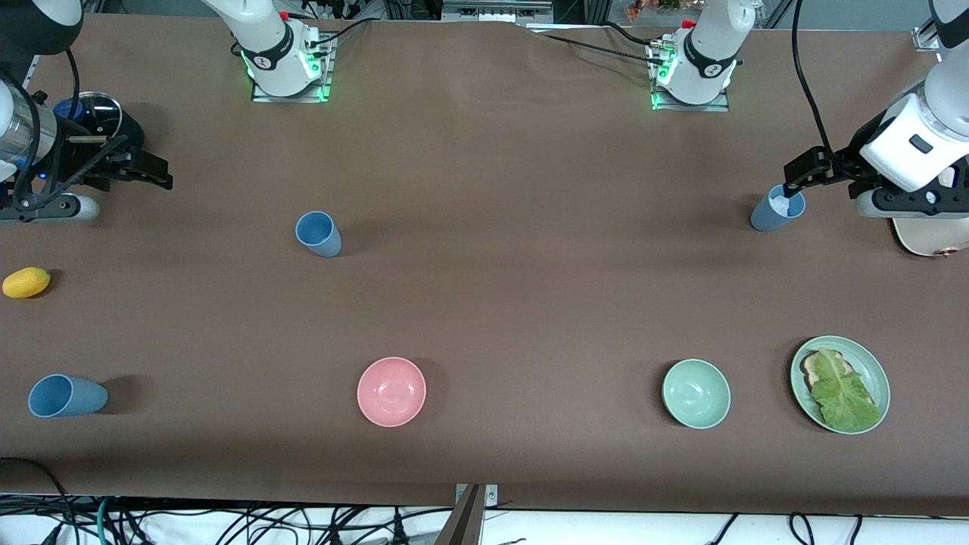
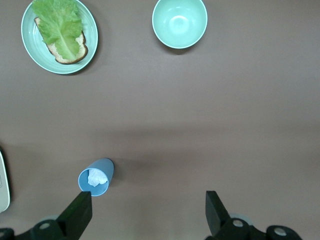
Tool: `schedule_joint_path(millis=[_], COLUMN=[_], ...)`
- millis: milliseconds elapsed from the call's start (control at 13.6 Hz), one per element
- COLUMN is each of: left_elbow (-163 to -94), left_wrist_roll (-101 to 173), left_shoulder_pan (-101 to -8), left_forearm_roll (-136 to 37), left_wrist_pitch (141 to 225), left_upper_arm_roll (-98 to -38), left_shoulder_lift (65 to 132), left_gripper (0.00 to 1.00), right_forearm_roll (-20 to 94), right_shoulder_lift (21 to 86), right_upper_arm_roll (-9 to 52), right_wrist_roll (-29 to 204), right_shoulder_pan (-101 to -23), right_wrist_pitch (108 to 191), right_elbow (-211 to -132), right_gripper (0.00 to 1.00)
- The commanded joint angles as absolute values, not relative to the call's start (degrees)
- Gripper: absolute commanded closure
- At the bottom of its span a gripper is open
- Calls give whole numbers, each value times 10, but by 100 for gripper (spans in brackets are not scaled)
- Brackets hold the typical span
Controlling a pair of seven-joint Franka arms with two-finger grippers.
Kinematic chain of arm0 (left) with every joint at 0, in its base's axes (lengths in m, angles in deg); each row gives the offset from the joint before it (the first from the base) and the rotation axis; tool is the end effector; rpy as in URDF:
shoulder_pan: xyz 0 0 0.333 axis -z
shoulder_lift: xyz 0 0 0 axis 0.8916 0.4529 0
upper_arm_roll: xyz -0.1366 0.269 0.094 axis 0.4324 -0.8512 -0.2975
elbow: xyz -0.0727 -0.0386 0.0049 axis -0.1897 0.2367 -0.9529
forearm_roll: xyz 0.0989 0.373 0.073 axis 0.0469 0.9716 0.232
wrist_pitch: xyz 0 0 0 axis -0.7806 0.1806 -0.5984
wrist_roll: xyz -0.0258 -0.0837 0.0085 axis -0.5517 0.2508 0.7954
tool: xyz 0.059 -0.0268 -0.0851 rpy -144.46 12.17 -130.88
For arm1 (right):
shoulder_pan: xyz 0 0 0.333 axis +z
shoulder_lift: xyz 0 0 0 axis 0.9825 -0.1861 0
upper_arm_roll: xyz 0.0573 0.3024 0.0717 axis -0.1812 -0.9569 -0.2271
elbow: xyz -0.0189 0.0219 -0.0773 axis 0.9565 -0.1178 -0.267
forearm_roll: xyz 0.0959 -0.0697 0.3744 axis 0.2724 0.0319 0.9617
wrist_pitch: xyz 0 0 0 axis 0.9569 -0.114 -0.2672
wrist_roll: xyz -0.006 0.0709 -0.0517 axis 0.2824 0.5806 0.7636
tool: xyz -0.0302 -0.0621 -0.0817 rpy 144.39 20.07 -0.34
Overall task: Stack blue cups with both arms
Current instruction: 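Lower the left gripper over the nearby blue cup and close on it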
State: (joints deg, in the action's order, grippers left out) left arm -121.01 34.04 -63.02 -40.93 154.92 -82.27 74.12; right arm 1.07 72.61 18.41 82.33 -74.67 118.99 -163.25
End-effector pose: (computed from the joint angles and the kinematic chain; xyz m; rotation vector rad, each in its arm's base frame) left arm 0.5556 -0.0414 0.5912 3.1350 0.0093 -0.1357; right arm 0.5634 0.0242 0.5713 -3.1135 -0.0567 0.2674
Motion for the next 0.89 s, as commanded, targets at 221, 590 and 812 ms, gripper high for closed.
schedule_joint_path(millis=[221,590,812], left_elbow=[-1240,-1283,-1349], left_wrist_roll=[334,203,151], left_shoulder_pan=[-665,-734,-762], left_forearm_roll=[-402,-377,-377], left_wrist_pitch=[1548,1543,1554], left_upper_arm_roll=[-819,-819,-819], left_shoulder_lift=[739,745,740], left_gripper=[0,0,0], right_forearm_roll=[11,11,11], right_shoulder_lift=[720,720,720], right_upper_arm_roll=[183,183,183], right_wrist_roll=[819,818,818], right_shoulder_pan=[-749,-749,-749], right_wrist_pitch=[1175,1175,1175], right_elbow=[-1618,-1618,-1618], right_gripper=[0,0,0])
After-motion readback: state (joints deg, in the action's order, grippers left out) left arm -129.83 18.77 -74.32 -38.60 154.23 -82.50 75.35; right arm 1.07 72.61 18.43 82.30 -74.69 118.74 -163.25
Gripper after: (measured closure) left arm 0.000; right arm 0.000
